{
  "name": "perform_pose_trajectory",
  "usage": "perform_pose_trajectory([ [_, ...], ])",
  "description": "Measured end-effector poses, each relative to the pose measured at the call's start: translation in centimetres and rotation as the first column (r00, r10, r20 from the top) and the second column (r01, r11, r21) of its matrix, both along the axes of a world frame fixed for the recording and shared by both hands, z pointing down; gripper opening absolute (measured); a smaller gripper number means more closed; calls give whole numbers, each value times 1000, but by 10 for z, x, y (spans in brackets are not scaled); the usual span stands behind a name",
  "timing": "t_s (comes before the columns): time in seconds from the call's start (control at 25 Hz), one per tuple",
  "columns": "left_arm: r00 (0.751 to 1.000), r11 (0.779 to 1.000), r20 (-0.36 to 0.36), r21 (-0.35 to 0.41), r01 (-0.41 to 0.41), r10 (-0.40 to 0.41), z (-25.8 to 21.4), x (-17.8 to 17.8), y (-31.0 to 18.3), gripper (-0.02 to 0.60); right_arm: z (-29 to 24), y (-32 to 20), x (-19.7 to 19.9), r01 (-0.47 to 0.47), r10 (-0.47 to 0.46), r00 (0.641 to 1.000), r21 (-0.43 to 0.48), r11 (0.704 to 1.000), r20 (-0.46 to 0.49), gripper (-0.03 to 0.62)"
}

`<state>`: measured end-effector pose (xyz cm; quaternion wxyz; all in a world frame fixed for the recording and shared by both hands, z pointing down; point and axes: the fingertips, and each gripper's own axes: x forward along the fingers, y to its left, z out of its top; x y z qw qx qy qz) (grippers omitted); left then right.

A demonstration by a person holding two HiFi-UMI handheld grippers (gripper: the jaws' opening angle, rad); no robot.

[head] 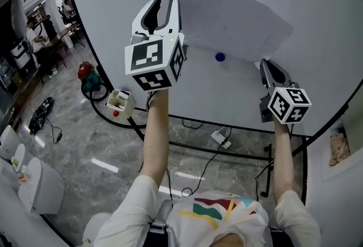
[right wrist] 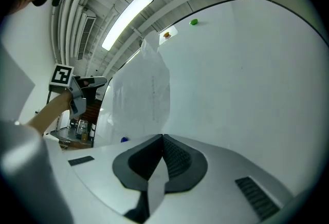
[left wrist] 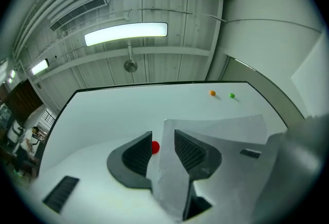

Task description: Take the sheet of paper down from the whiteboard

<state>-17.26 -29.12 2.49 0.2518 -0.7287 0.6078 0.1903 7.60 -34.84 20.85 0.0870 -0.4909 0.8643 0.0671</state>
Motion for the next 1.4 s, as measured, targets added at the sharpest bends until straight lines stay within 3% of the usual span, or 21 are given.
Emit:
perform_pose_trajectory([
  [0.16,998,998,11,-20,-54,54,38,24,28,164,4,9,3,2,-2,1000,-2,1000,24,14],
  [0.32,992,987,6,-97,-126,127,83,51,42,164,10,23,4,17,-17,999,-8,1000,32,14],
  [0.56,989,978,6,-151,-143,146,115,74,54,164,29,44,8,33,-34,999,-18,999,-35,14],
  [0.84,993,984,18,-133,-117,121,110,75,62,164,61,66,4,84,-95,981,-74,994,-168,14],
  [1.04,993,989,32,-99,-109,113,96,87,74,164,59,87,9,145,-156,967,-66,987,-203,14],
  [1.4,989,991,75,-53,-121,125,79,127,95,164,29,108,54,94,-88,973,19,995,-214,14],
])
